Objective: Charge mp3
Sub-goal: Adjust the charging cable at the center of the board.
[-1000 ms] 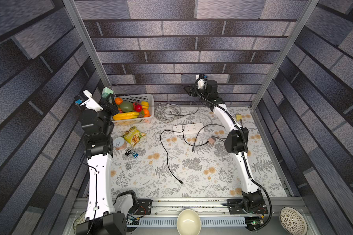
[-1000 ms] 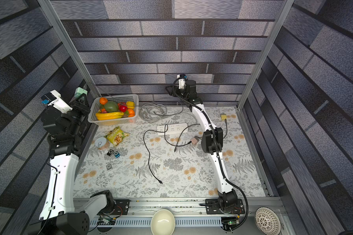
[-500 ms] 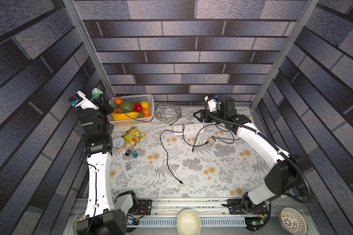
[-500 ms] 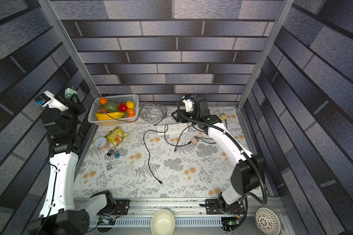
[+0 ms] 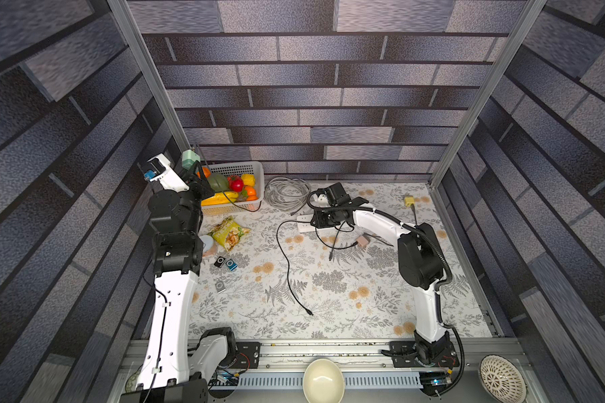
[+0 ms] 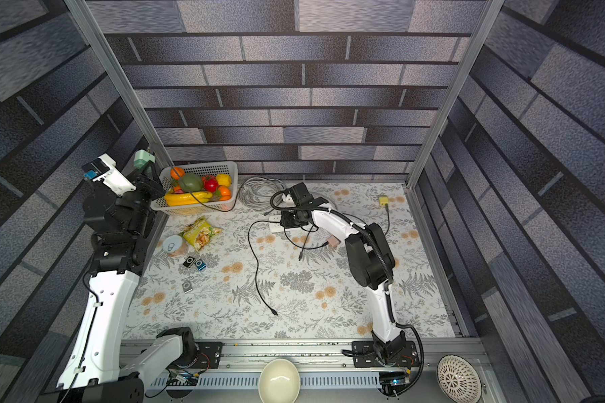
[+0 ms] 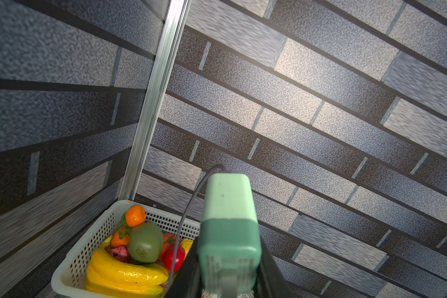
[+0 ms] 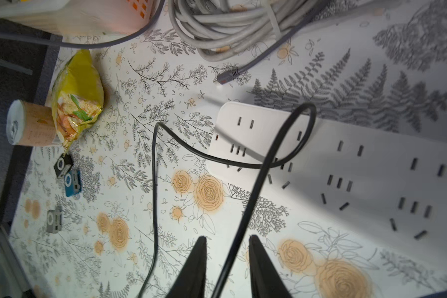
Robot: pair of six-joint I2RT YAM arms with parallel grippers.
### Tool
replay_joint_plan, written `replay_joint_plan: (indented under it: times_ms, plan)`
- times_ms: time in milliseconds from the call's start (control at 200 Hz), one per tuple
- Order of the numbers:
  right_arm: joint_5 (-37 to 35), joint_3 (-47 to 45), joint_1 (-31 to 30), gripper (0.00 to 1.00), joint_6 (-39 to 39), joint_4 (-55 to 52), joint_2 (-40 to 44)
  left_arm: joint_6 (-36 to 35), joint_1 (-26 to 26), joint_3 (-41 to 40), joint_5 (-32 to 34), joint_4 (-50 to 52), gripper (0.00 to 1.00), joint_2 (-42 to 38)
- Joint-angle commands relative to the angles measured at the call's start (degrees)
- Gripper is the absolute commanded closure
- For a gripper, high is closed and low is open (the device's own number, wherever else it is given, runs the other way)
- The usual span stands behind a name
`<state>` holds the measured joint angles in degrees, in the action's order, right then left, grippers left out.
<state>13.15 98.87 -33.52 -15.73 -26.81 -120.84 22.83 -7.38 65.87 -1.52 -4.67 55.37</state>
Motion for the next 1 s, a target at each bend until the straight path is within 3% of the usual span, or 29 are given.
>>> replay_joint_plan:
  times_ms: [0, 80, 230, 446, 526, 601, 636, 706, 736, 847, 992]
  plan:
    - [-2.47, 0.23, -0.14, 0.87, -0.01, -1.98, 0.66, -1.21, 0.62, -1.21, -1.51, -0.46, 0.90, -2.98]
    - [-3.30, -0.48, -0.13, 1.00, 0.62, -2.18, 3.66, -1.12, 0.78, -1.93, -1.82, -0.22, 0.90, -4.13]
    - [-10.89, -8.53, 2.20, 1.00, 0.52, 2.07, 18.15, -0.52, 1.39, -2.85, -3.33, 0.48, 0.90, -5.10]
    - [-24.67, -27.64, 18.81, 1.00, -5.90, 14.53, 44.98, -1.75, 7.33, -0.70, -7.36, -0.14, 0.90, -2.49]
    - [-33.82, -31.29, 23.44, 1.00, -5.68, 15.83, 49.10, -2.33, 10.06, 2.23, -9.10, 0.26, 0.90, -0.15]
    - [-32.97, -33.45, 26.70, 1.00, -6.37, 17.55, 48.56, -2.63, 12.35, 4.68, -10.21, 0.06, 0.90, 1.40]
    - [-32.80, -33.48, 27.30, 0.88, -7.12, 17.09, 46.98, -2.42, 13.24, 5.71, -10.85, -0.38, 0.90, 1.94]
    - [-31.73, -34.28, 27.28, 0.48, -8.37, 18.08, 44.58, -0.51, 13.91, 7.58, -13.48, -1.33, 0.90, 2.98]
    - [-29.74, -34.99, 27.35, 0.37, -9.49, 19.17, 44.14, 0.83, 14.27, 8.09, -14.81, -1.68, 0.90, 3.43]
    - [-19.90, -40.23, 27.28, 0.19, -13.50, 27.11, 45.81, 2.51, 19.46, 8.02, -18.02, -2.60, 0.90, 5.19]
    - [-2.23, -44.02, 26.47, 0.16, -19.98, 36.78, 50.35, 7.50, 23.60, 1.66, -23.02, -12.42, 0.90, 6.92]
